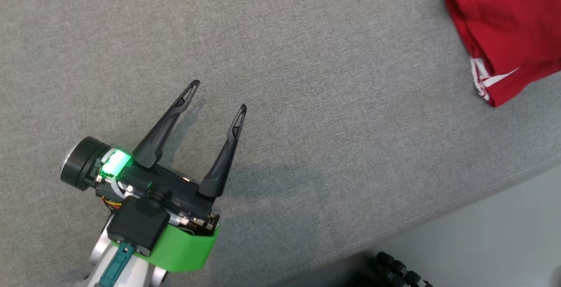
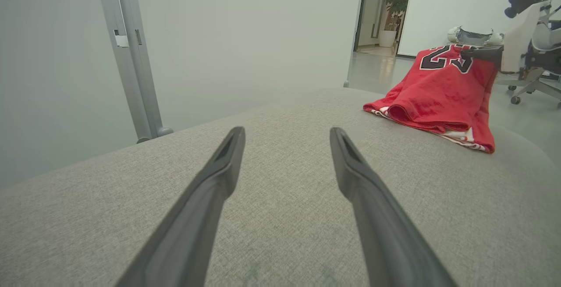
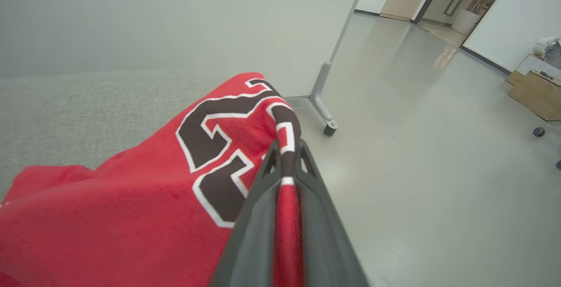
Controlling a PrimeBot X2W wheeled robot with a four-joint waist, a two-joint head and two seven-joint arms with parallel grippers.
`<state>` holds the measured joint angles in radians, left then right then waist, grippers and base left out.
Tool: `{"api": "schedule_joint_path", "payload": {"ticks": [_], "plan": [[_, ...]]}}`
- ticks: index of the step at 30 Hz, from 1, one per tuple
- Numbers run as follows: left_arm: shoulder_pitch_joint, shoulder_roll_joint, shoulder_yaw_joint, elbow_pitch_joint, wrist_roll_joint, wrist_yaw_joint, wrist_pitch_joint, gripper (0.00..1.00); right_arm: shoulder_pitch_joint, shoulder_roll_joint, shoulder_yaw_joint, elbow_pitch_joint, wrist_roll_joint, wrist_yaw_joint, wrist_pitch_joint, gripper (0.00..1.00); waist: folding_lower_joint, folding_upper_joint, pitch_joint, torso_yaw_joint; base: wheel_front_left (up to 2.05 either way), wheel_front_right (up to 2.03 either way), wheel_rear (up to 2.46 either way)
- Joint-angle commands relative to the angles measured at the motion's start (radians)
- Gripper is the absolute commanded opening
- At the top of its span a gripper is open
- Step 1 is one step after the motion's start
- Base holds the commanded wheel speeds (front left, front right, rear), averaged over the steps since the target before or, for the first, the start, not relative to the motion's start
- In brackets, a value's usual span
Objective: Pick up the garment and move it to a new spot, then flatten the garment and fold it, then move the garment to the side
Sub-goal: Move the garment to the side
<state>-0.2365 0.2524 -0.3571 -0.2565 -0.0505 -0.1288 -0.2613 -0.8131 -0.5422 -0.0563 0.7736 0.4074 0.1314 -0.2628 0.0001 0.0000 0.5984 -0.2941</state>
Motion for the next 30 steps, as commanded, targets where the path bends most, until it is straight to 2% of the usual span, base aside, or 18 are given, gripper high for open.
{"api": "schedule_joint_path", "payload": {"ticks": [1, 2, 3, 5, 7, 11, 14, 20, 25, 30], "plan": [[-0.018, 0.009, 0.004, -0.005, -0.001, -0.003, -0.003, 1.00, -0.014, 0.000, -0.017, 0.009, -0.017, -0.001, -0.005, 0.15, -0.0001, 0.0000, 0.018, 0.012, 0.00, 0.00, 0.00], [-0.021, 0.009, 0.003, -0.007, -0.003, -0.003, -0.003, 1.00, -0.019, 0.001, -0.044, 0.016, -0.030, -0.002, -0.005, 0.73, -0.0001, 0.0000, 0.021, 0.015, 0.00, 0.00, 0.00], [-0.024, 0.009, 0.001, -0.007, -0.004, -0.003, -0.003, 1.00, -0.021, 0.004, -0.067, 0.022, -0.044, -0.001, -0.005, 1.00, -0.0001, 0.0000, 0.023, 0.019, 0.00, 0.00, 0.00], [-0.026, 0.008, -0.003, -0.006, -0.006, -0.003, -0.003, 1.00, -0.020, 0.008, -0.090, 0.027, -0.067, -0.001, -0.005, 1.00, -0.0001, 0.0000, 0.023, 0.023, 0.00, 0.00, 0.00], [-0.033, -0.006, -0.011, -0.002, -0.008, -0.003, -0.003, 1.00, -0.014, 0.025, -0.160, 0.022, -0.159, -0.001, -0.004, 1.00, -0.0001, 0.0000, 0.014, 0.038, 0.00, 0.00, 0.00], [-0.031, -0.027, -0.012, 0.012, -0.018, -0.001, -0.003, 1.00, 0.023, 0.095, -0.191, -0.042, -0.245, -0.001, -0.005, 1.00, -0.0001, 0.0000, -0.019, 0.061, 0.00, 0.00, 0.00], [-0.022, -0.048, -0.008, 0.027, -0.025, 0.004, -0.003, 1.00, 0.061, 0.150, -0.154, -0.110, -0.254, -0.001, -0.005, 1.00, -0.0001, 0.0000, -0.055, 0.082, 0.00, 0.00, 0.00], [0.003, -0.101, 0.012, 0.069, -0.046, 0.018, -0.003, 1.00, 0.149, 0.209, -0.060, -0.209, -0.223, -0.001, -0.004, 1.00, -0.0001, 0.0000, -0.126, 0.139, 0.00, 0.00, 0.00], [0.045, -0.147, 0.030, 0.153, -0.076, 0.022, -0.003, 1.00, 0.265, 0.263, -0.016, -0.306, -0.189, -0.001, -0.004, 1.00, -0.0001, 0.0000, -0.218, 0.217, 0.00, 0.00, 0.00], [0.099, -0.181, 0.070, 0.233, -0.108, 0.044, -0.003, 1.00, 0.386, 0.317, 0.023, -0.378, -0.207, -0.001, -0.004, 1.00, -0.0001, 0.0000, -0.317, 0.286, 0.00, 0.00, 0.00]]}}
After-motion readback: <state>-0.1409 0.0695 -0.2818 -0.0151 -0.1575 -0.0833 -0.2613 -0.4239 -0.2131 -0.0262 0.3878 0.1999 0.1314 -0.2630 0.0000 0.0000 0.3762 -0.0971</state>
